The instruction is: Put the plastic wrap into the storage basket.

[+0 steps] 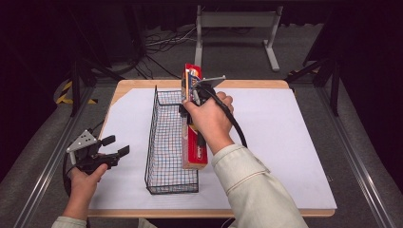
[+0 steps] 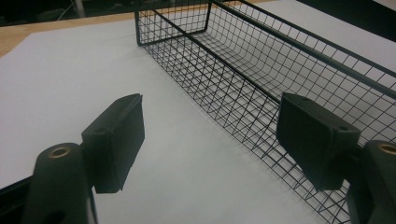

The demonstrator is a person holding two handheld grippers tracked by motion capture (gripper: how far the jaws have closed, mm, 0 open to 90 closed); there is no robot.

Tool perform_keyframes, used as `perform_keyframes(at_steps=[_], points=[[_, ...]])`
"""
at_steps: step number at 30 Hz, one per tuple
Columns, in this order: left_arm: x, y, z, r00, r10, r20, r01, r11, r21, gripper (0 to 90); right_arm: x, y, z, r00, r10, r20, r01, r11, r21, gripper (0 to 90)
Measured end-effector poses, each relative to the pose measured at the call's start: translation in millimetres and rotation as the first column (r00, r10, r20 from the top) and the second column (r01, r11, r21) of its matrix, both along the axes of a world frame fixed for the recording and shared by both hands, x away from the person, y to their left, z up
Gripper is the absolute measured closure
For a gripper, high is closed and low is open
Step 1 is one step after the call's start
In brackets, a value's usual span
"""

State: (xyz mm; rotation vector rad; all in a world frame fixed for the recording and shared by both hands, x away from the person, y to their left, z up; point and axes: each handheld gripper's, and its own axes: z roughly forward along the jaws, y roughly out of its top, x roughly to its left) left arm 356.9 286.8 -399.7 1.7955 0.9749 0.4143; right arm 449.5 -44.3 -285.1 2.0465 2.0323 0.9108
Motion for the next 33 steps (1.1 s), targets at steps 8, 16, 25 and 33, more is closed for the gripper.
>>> perform_keyframes(at_steps=[8,16,25,33], points=[[-0.7,1.4,-0.2,1.0000,0.003,-0.002,-0.003,1.0000,-0.006,24.2,-0.2,17.8,-10.3,1.0000,0.005,-0.004,-0.005,1.000,0.007,40.7],[-0.6,0.6,-1.8,1.0000,0.003,-0.004,-0.003,1.0000,-0.006,24.2,-1.8,33.7,-32.1,0.9999,0.002,-0.012,-0.002,1.000,0.001,40.6],[1.0,0.2,-5.3,0.9999,0.005,-0.016,-0.006,0.9998,-0.019,23.8,-0.3,42.4,-52.8,0.9995,-0.010,-0.029,0.010,1.000,-0.011,40.6],[1.4,0.0,-5.2,0.9998,0.004,-0.017,-0.005,0.9999,-0.016,23.9,0.6,46.3,-66.3,0.9981,-0.015,-0.060,0.013,0.999,-0.038,40.4]])
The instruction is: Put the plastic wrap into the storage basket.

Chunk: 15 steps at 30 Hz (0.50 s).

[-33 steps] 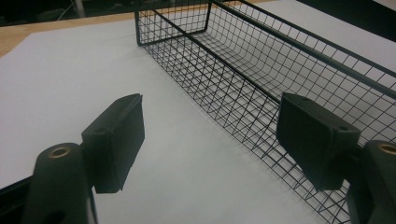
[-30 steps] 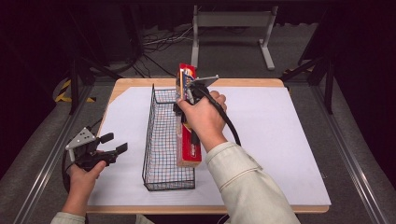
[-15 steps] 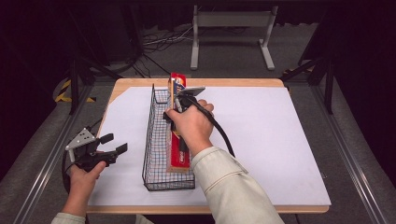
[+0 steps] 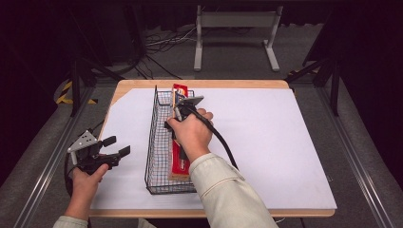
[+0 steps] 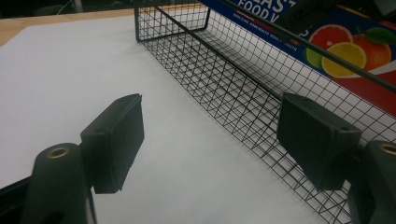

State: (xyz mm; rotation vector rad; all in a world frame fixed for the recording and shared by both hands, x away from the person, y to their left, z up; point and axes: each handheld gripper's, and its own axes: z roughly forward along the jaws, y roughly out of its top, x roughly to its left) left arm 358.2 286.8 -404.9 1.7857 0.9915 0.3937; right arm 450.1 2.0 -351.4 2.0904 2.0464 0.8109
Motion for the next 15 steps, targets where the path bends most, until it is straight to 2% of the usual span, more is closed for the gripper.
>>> perform_keyframes(at_steps=[9,15], points=[[1.1,-2.1,-1.1,1.0000,-0.002,-0.006,0.002,1.0000,-0.003,23.9,-0.3,8.6,-19.4,0.9993,0.005,-0.038,-0.006,1.000,-0.024,40.2],[1.2,-1.8,-0.9,1.0000,-0.007,-0.004,0.007,1.0000,-0.005,24.0,0.3,12.7,-26.1,0.9991,0.005,-0.042,-0.007,0.999,-0.043,40.1]])
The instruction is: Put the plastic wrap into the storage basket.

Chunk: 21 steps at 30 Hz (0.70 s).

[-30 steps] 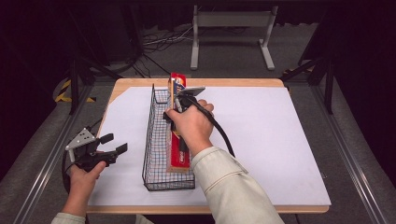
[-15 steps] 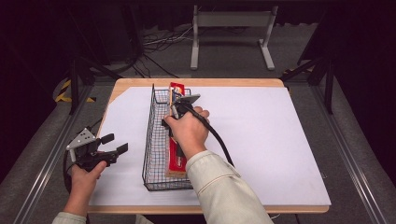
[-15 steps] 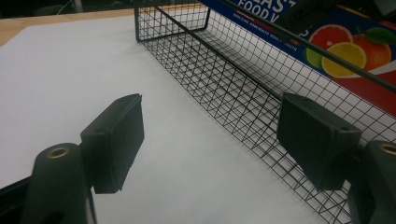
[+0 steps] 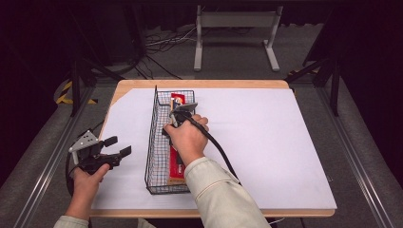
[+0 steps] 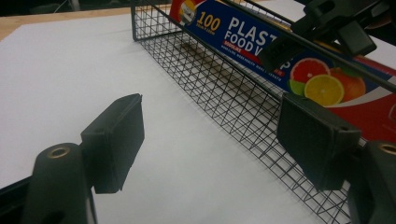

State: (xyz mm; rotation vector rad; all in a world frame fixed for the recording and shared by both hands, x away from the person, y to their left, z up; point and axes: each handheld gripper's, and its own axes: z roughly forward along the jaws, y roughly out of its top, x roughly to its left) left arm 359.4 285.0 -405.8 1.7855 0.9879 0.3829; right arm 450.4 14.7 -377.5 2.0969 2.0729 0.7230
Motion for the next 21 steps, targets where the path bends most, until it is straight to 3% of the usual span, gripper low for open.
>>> perform_keyframes(at_steps=[10,21], points=[[0.8,0.7,-0.9,1.0000,0.004,-0.003,-0.004,1.0000,-0.003,24.1,1.4,7.5,-9.8,0.9995,-0.002,-0.031,0.001,0.999,-0.032,40.1],[1.4,-0.1,-1.7,0.9999,0.008,-0.012,-0.008,0.9999,0.008,24.4,1.7,11.1,-16.2,0.9996,0.013,-0.025,-0.015,0.998,-0.058,39.7]])
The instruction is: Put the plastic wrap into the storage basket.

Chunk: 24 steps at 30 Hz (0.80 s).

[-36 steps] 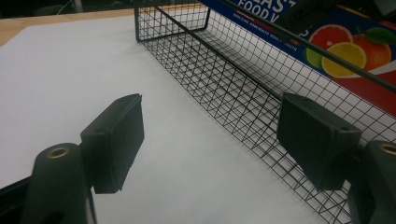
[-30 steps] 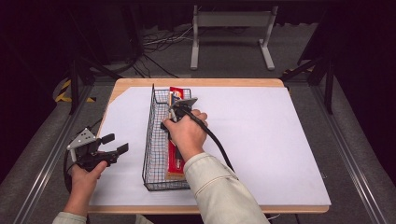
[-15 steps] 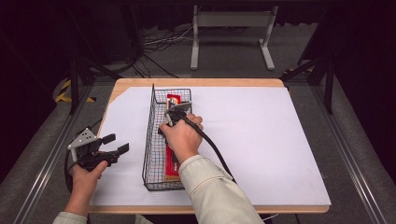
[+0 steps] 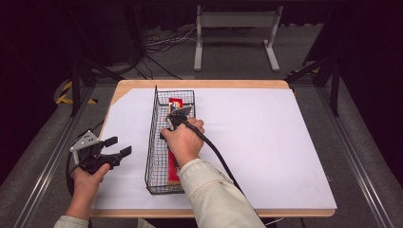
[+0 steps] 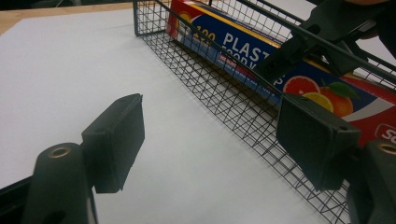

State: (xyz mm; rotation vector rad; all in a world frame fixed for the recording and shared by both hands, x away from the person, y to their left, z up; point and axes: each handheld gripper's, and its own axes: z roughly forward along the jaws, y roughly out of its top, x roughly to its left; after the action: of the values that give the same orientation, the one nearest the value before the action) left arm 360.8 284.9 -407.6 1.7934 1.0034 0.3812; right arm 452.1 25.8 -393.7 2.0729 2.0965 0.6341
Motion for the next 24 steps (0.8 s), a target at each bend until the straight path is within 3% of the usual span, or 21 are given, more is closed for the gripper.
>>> perform_keyframes(at_steps=[4,16,24], points=[[0.2,0.5,-0.4,1.0000,0.003,-0.001,-0.003,1.0000,-0.003,24.4,-0.9,2.1,-0.6,0.9998,-0.014,0.010,0.014,1.000,-0.028,38.7],[-0.3,1.5,0.1,1.0000,0.007,0.006,-0.007,1.0000,0.000,24.7,-1.9,3.6,-4.2,0.9999,-0.016,0.001,0.016,0.999,-0.036,38.2],[-0.5,1.8,-0.3,0.9998,0.018,0.002,-0.018,0.9998,0.001,24.7,-1.6,0.9,2.9,0.9999,-0.008,0.013,0.008,1.000,0.009,33.8]])
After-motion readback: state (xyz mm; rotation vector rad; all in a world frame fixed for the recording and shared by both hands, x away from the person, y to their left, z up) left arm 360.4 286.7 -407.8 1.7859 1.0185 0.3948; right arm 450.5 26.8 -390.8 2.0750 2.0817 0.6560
